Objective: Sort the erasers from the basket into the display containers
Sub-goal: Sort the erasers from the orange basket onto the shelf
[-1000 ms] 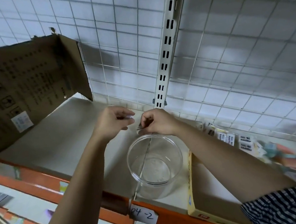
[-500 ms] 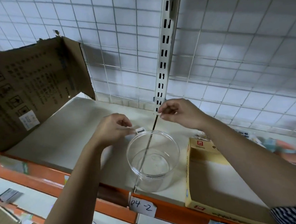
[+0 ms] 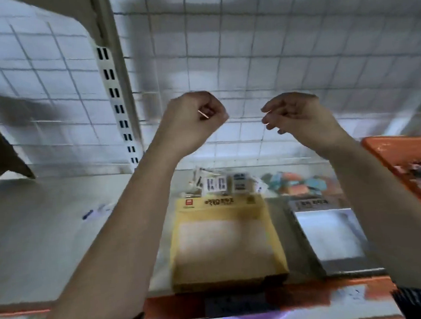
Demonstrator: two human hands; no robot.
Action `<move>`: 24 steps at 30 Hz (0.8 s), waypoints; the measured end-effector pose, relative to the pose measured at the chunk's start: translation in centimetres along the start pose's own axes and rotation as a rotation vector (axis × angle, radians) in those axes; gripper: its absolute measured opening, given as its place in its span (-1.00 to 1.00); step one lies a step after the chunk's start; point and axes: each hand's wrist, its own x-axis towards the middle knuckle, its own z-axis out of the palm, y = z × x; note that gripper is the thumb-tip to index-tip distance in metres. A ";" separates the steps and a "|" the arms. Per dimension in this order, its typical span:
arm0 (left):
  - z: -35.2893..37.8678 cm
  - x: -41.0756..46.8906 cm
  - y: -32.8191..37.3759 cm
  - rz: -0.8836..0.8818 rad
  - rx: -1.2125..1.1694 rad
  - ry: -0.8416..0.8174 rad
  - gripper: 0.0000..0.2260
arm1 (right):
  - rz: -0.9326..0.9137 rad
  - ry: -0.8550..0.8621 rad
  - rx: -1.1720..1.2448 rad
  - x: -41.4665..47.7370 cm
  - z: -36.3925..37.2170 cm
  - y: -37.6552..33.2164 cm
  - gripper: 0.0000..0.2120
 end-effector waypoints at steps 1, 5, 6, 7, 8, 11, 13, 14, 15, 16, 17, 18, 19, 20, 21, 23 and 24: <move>1.9 0.6 1.1 0.015 -0.016 -0.018 -0.95 | 0.017 0.032 -0.011 -0.8 -1.7 0.7 -0.84; 9.9 2.2 6.0 0.066 -0.115 -0.076 -0.94 | 0.071 0.174 -0.043 -4.6 -9.0 3.8 -0.77; 12.1 2.4 7.3 0.074 -0.133 -0.090 -0.93 | 0.084 0.201 -0.047 -5.6 -10.9 4.8 -0.77; 14.3 2.6 8.5 0.077 -0.154 -0.106 -0.93 | 0.100 0.227 -0.050 -6.6 -12.9 5.7 -0.76; 16.4 2.7 9.7 0.078 -0.177 -0.123 -0.94 | 0.117 0.252 -0.061 -7.5 -14.8 6.7 -0.77; 22.7 3.0 13.3 0.105 -0.208 -0.186 -0.96 | 0.181 0.318 -0.128 -10.2 -20.7 9.6 -0.79; 26.3 3.4 15.3 0.116 -0.218 -0.227 -0.96 | 0.220 0.326 -0.186 -11.8 -24.4 11.4 -0.80; 28.0 3.5 16.2 0.113 -0.222 -0.238 -0.97 | 0.234 0.322 -0.224 -12.5 -26.1 12.3 -0.80; 29.5 3.7 17.0 0.107 -0.222 -0.243 -0.98 | 0.249 0.314 -0.262 -13.1 -27.6 13.2 -0.81; 31.0 3.8 17.6 0.100 -0.217 -0.243 -0.98 | 0.266 0.298 -0.300 -13.6 -29.0 14.1 -0.81; 32.4 3.9 18.1 0.090 -0.211 -0.244 -0.98 | 0.282 0.270 -0.340 -14.0 -30.1 14.9 -0.81; 33.6 3.9 18.5 0.079 -0.206 -0.247 -0.97 | 0.299 0.231 -0.386 -14.2 -31.0 15.8 -0.82; 34.7 3.8 18.9 0.065 -0.201 -0.247 -0.96 | 0.314 0.184 -0.444 -14.4 -31.8 16.6 -0.84; 35.7 3.8 19.2 0.053 -0.195 -0.245 -0.97 | 0.320 0.133 -0.506 -14.4 -32.4 17.4 -0.87; 36.5 3.8 19.4 0.039 -0.192 -0.242 -0.97 | 0.316 0.080 -0.560 -14.4 -32.8 18.1 -0.88; 37.8 3.7 19.7 0.007 -0.193 -0.246 -0.96 | 0.296 -0.043 -0.626 -14.0 -33.3 19.2 -0.86; 38.3 3.6 19.7 -0.013 -0.196 -0.256 -0.95 | 0.293 -0.123 -0.649 -13.7 -33.3 19.6 -0.85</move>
